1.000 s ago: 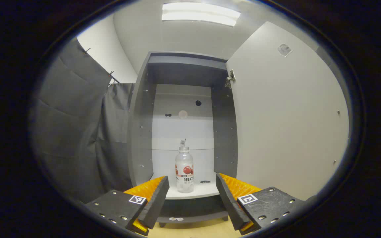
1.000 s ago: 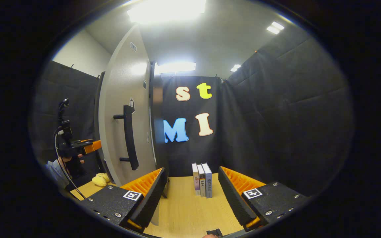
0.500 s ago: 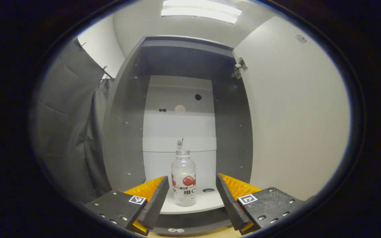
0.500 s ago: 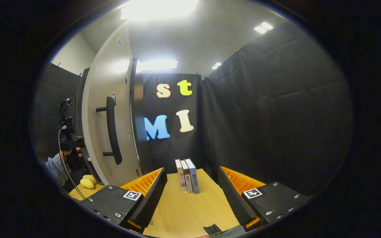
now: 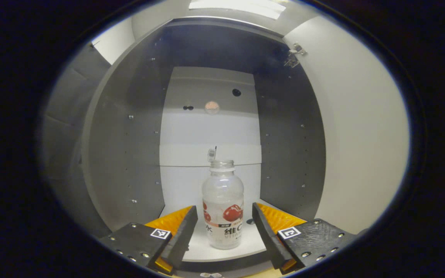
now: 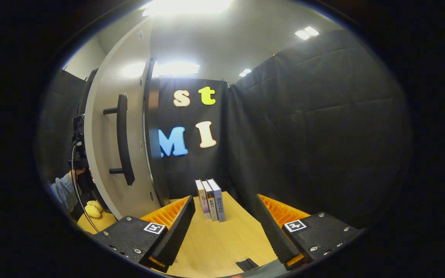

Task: Open the cabinet door with the right hand, grasp the bottle in the cabinet with the left hand and place it on the coaster, then close the cabinet door with the right hand.

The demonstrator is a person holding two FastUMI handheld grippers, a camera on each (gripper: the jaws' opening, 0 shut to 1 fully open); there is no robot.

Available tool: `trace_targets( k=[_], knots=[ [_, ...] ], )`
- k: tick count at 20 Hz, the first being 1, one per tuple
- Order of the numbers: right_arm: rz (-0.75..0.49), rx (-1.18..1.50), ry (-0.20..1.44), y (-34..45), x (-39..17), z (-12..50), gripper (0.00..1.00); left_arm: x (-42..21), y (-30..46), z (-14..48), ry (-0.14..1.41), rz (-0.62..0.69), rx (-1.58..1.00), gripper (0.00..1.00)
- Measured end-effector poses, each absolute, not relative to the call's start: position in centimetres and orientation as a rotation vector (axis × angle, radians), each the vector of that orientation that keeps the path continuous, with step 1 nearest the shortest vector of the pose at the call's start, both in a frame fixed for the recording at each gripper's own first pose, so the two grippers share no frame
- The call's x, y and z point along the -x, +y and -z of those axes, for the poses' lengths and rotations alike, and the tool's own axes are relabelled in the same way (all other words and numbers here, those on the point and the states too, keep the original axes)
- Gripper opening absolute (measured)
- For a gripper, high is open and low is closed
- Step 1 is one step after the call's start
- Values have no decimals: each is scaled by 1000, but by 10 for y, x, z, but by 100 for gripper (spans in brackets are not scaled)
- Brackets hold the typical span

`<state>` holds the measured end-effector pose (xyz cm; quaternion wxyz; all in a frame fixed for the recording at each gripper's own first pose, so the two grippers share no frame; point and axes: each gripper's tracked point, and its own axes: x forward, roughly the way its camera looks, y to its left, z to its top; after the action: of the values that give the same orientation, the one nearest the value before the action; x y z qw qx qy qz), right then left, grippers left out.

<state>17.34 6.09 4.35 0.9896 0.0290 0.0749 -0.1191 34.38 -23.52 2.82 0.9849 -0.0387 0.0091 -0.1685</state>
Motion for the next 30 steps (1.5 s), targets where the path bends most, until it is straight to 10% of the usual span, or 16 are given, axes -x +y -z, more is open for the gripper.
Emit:
trace_targets(
  k=[30],
  knots=[
    [108,-77,160,67,-171,-37,95,-359,-231,-20,-25,262,81,76]
  ],
)
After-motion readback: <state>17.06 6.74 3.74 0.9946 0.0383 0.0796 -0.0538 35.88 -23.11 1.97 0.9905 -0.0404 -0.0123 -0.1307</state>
